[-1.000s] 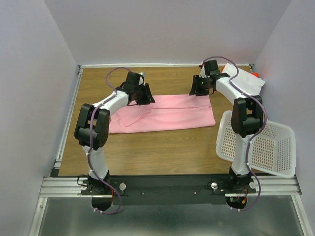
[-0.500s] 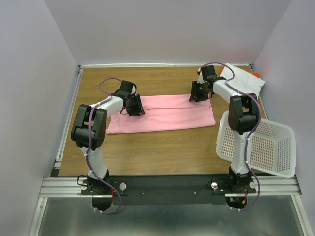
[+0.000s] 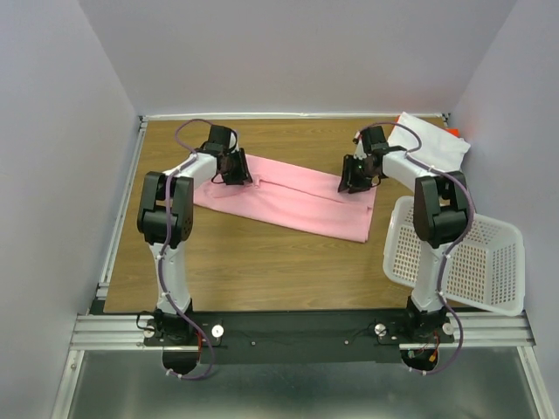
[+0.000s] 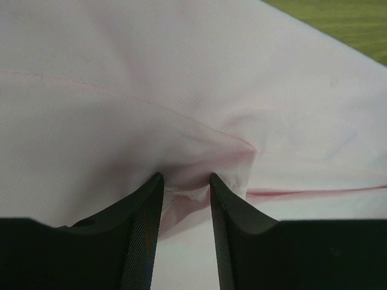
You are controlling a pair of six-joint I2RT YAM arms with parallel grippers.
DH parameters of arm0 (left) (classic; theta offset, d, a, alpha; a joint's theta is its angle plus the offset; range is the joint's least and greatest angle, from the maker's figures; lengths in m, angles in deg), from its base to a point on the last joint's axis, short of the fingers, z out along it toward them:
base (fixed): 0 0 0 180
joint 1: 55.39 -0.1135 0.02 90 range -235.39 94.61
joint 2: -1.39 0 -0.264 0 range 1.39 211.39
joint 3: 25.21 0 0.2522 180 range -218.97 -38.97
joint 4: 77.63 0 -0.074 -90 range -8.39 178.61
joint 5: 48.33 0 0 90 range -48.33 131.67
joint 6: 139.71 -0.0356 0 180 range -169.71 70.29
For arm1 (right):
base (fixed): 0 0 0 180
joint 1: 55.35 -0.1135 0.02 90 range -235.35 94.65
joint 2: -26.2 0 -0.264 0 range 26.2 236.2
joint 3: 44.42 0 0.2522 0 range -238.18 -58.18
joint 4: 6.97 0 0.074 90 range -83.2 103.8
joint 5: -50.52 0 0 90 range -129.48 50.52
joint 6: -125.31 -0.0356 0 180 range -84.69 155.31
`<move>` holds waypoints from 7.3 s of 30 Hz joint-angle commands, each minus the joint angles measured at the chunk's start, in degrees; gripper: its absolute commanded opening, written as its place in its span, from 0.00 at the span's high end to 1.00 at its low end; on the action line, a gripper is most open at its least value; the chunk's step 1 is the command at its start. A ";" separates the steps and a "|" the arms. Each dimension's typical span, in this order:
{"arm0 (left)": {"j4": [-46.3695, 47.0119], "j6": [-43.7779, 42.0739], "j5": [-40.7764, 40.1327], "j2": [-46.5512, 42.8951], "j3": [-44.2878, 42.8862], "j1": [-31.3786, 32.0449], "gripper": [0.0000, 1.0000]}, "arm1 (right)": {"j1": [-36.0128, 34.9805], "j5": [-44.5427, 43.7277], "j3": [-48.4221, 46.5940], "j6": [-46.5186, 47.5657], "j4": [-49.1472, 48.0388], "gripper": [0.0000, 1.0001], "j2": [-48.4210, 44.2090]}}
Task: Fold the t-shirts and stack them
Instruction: Fold the tshirt
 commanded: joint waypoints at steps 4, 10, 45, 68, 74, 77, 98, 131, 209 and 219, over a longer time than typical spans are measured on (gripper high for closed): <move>-5.62 -9.41 3.56 7.79 -11.07 -0.39 0.55 | -3.56 -1.08 10.61 -4.40 6.36 0.49 -3.12; -11.16 -13.38 3.03 11.66 -19.95 -0.48 0.55 | -8.83 -3.71 17.21 -7.31 6.28 0.49 -7.52; -7.91 -11.37 2.95 6.73 -9.85 -4.17 0.55 | -23.42 -2.93 22.58 -7.75 7.24 0.47 -15.79; -6.24 -11.19 10.77 22.74 -31.64 2.24 0.55 | -33.54 2.17 15.38 -13.11 5.05 0.47 -8.33; -4.66 -11.10 12.88 24.84 -33.75 2.86 0.55 | -34.42 3.31 13.18 -12.32 5.13 0.47 -7.00; -4.31 -10.58 14.11 26.16 -35.77 2.95 0.55 | -34.68 4.10 12.39 -12.24 5.13 0.47 -6.39; -5.10 -11.63 13.59 5.35 -28.16 3.39 0.55 | -34.68 -10.83 20.55 -26.47 17.44 0.34 -28.27; -1.06 -3.11 4.70 -40.63 40.68 6.90 0.54 | -32.40 -11.19 29.87 -20.76 10.58 0.61 -24.67; -7.38 7.88 1.99 -43.88 46.59 20.35 1.00 | -32.40 -10.57 27.69 -18.30 13.65 1.00 -25.55; -12.74 6.30 -1.97 -43.18 38.50 20.26 1.00 | -32.31 -16.36 19.52 -18.21 19.02 0.99 -25.46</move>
